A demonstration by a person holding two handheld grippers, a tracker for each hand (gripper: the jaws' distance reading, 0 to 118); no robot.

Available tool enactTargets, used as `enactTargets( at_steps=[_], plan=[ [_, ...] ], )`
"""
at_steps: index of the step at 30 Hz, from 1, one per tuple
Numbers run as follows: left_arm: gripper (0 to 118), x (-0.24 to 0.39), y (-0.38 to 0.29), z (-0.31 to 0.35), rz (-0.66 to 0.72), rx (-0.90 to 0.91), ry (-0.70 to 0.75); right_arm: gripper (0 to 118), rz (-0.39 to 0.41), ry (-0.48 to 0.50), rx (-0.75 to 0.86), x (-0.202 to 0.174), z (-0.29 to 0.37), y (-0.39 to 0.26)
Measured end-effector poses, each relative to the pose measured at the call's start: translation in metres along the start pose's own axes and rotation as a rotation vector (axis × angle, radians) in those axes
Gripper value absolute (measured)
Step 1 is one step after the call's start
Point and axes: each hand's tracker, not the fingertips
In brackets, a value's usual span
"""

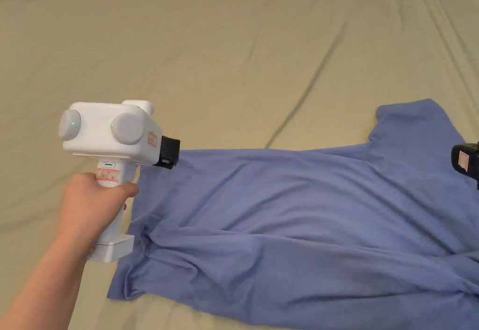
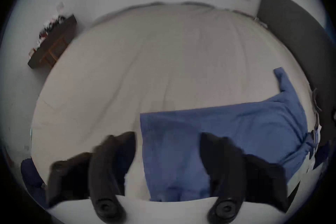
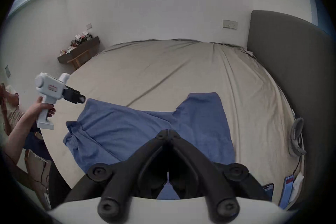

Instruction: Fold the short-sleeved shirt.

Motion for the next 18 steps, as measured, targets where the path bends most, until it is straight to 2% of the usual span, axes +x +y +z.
enactTargets(
  at_steps=[5,8,9,10,11,13,14,17,18],
  plan=[
    [85,-0.014,-0.002,-0.043,-0.006,-0.073,0.012,2,0.004,0.004,-0.053,-0.001,-0.028,-0.003],
    [84,-0.019,-0.008,-0.029,0.052,-0.005,-0.055,2,0.001,0.011,-0.078,-0.003,-0.043,-0.007],
    [63,-0.019,-0.009,-0.027,0.032,0.023,-0.104,2,0.000,0.014,-0.088,-0.003,-0.048,-0.009],
    [17,-0.017,-0.008,-0.026,0.028,0.019,-0.133,2,-0.001,0.020,-0.103,-0.004,-0.052,-0.010],
    [1,-0.012,-0.012,-0.026,0.036,0.024,-0.094,2,0.000,0.021,-0.113,-0.005,-0.056,-0.012],
    [1,0.000,-0.013,-0.027,-0.092,-0.023,-0.058,2,0.000,0.024,-0.135,-0.006,-0.062,-0.014],
    [1,0.005,-0.011,-0.023,-0.116,0.011,-0.019,2,-0.002,0.027,-0.138,-0.006,-0.063,-0.015],
    [1,0.006,-0.013,-0.011,-0.100,0.027,-0.045,3,-0.036,0.033,-0.146,0.001,-0.062,-0.014],
    [1,0.008,-0.012,-0.001,-0.096,0.040,-0.054,28,-0.070,0.031,-0.147,0.007,-0.061,-0.012]
  ],
)
